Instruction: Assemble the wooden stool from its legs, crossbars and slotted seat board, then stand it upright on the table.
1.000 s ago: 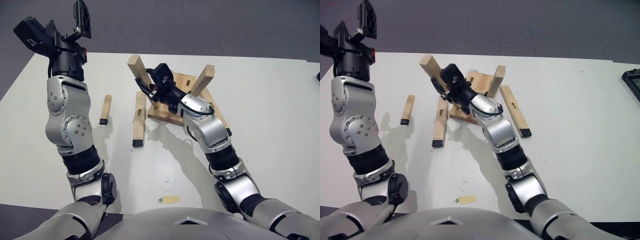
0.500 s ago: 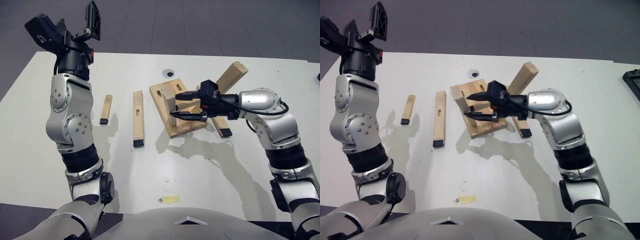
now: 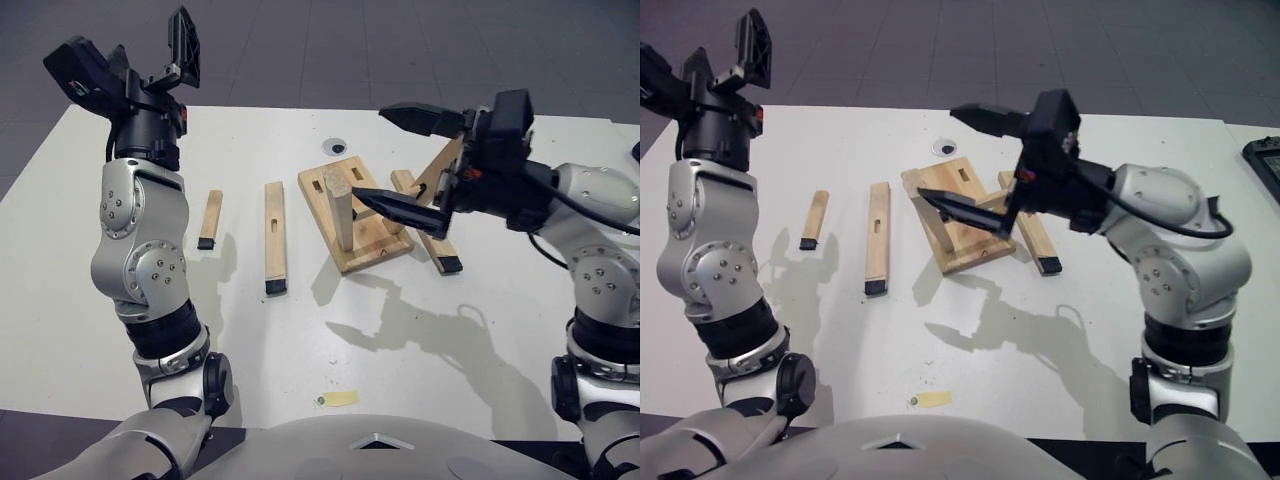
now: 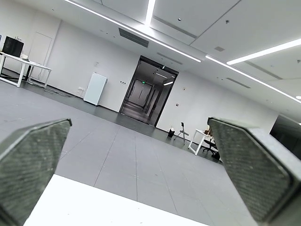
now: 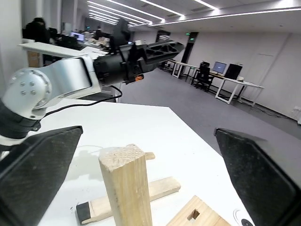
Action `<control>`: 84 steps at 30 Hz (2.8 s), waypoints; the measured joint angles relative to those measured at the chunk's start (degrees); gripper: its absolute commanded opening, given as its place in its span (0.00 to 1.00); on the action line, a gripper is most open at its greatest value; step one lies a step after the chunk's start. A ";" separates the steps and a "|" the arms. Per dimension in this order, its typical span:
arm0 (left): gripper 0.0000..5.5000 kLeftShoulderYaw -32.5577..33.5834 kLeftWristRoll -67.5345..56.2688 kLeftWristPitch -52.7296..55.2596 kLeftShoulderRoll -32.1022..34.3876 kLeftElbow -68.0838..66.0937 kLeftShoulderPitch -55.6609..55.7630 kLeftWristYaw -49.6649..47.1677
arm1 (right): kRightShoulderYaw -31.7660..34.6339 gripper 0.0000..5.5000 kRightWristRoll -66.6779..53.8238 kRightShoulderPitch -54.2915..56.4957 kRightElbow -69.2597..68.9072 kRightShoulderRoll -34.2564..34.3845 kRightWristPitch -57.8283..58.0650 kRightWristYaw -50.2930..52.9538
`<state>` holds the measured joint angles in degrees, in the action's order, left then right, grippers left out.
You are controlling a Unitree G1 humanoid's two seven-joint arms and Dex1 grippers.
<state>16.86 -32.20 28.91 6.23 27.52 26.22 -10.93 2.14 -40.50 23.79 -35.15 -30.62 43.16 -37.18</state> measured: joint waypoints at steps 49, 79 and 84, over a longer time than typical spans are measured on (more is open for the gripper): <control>0.98 -3.84 1.18 1.31 -2.41 -3.40 2.24 0.95 | -4.01 0.06 7.20 3.08 27.05 -15.76 -15.99 -37.42; 0.98 -3.64 2.81 1.28 -3.29 -2.27 0.73 0.32 | -7.25 0.78 -4.17 -2.93 7.67 0.11 -2.42 -9.69; 0.98 -3.63 2.82 1.28 -3.31 -2.31 0.73 0.30 | -7.53 0.63 -3.95 -4.11 7.67 0.50 -1.91 -8.38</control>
<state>13.22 -29.38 30.19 2.92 25.21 26.95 -10.63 -5.39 -44.45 19.68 -27.49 -30.12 41.24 -45.56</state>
